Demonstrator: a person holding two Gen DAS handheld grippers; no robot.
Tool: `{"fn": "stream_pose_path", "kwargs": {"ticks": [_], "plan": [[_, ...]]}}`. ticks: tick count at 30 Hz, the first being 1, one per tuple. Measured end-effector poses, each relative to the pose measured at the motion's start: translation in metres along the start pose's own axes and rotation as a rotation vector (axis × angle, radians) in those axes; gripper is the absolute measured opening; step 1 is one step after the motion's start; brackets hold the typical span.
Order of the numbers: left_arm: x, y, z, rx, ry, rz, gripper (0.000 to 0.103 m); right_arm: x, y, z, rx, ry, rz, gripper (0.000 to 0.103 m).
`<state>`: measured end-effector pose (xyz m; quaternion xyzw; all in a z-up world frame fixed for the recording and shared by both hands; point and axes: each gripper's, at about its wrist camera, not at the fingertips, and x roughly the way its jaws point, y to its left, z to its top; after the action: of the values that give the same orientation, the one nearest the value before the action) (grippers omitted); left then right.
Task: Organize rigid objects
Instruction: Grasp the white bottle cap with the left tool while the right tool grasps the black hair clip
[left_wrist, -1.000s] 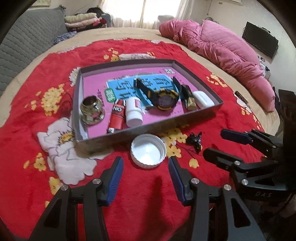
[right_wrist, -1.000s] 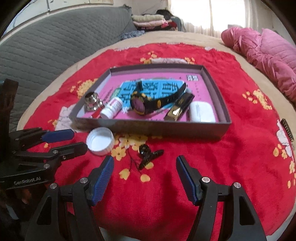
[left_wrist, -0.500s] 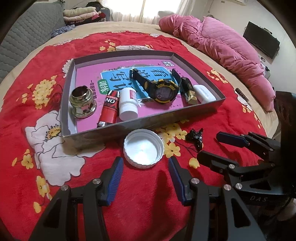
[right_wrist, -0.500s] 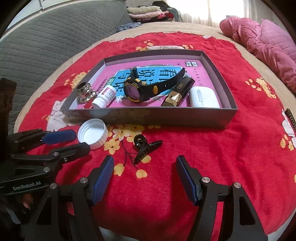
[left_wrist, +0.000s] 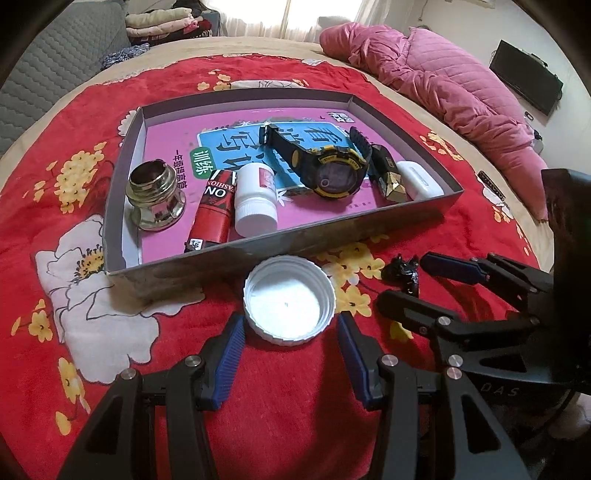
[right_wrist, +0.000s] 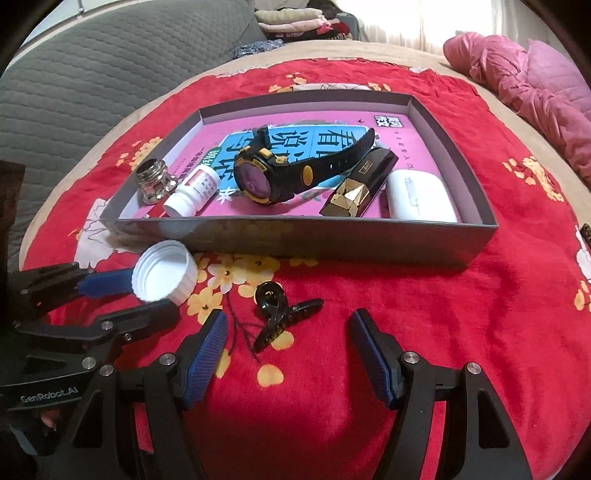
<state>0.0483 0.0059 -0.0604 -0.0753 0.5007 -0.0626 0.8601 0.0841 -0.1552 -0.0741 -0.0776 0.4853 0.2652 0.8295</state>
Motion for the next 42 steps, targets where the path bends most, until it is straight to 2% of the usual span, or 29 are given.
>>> {"fn": "stream_pose_path", "kwargs": {"ticks": [13,21,33,42], "plan": [[0.011,-0.007,0.005,0.018,-0.019,0.041,0.050,0.000,-0.009,0.002,0.008,-0.021,0.016,0.037],[0.014,-0.007,0.006,0.022,-0.033,0.040,0.050,-0.006,-0.007,0.002,-0.008,-0.046,0.019,0.036],[0.001,0.001,0.006,-0.019,-0.054,-0.032,0.050,-0.023,-0.004,0.002,-0.022,-0.096,0.028,0.037],[-0.027,0.004,0.008,-0.034,-0.128,-0.042,0.050,-0.041,-0.003,0.002,-0.027,-0.150,0.041,0.037]]}}
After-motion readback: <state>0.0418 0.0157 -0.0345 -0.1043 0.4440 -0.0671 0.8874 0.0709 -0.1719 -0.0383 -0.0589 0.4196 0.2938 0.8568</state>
